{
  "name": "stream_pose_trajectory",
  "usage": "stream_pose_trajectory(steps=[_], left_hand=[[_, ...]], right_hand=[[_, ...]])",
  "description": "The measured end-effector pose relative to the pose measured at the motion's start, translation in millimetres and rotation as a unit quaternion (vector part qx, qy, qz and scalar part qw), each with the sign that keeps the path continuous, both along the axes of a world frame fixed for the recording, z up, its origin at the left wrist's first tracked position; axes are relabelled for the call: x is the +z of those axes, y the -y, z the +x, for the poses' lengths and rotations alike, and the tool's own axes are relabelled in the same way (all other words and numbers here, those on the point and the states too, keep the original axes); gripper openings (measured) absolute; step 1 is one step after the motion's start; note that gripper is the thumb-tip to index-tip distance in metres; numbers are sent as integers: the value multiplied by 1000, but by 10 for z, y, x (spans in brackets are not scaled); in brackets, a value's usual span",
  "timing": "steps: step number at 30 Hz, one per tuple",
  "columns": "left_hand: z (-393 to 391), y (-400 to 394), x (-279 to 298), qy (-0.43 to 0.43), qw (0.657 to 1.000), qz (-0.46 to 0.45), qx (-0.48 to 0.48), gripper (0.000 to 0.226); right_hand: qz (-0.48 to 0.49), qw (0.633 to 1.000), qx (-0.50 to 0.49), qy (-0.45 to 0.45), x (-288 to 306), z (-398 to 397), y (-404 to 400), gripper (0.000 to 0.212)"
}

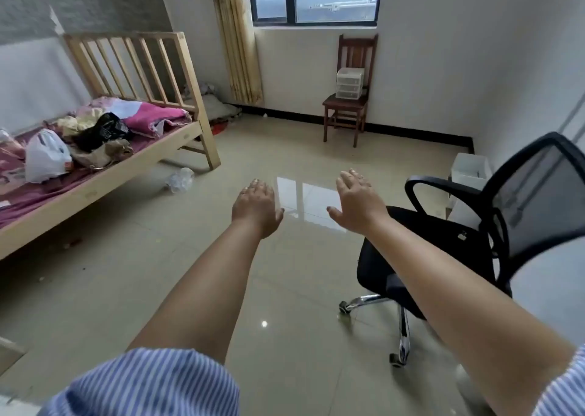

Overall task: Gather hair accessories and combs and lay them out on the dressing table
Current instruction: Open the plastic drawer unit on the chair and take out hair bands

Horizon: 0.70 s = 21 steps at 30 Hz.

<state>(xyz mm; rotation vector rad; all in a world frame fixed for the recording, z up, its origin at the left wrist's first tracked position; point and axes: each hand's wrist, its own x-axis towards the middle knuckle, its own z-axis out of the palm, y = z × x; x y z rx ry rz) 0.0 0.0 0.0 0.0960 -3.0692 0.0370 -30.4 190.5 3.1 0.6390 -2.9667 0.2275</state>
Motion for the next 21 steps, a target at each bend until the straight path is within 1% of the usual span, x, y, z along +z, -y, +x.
stream_pose_trajectory(steps=[1,5,13,15,17,21], left_hand=[[-225,50,5,18,1000,-5,16,63],[-1168,335,-26,14,1000,11,17,64],[-3224,1054,-136,30,999,20,8,74],[-3882,1288,-166,25,999,33,9,73],[-4497,1487,-162,43,999,28,8,73],[-5749,1756,-129,53,998,20,-15,71]], right_hand=[[6,1000,-7,9,30,-243,11,68],[-28,999,-23,38,89,-1276,155,67],[-36,998,-9,52,-136,-3431,1087,67],[-50,997,-19,55,-151,-4098,1326,66],[-59,996,-34,60,-119,-4703,1481,66],[-56,992,-78,77,-108,-5821,1545,69]])
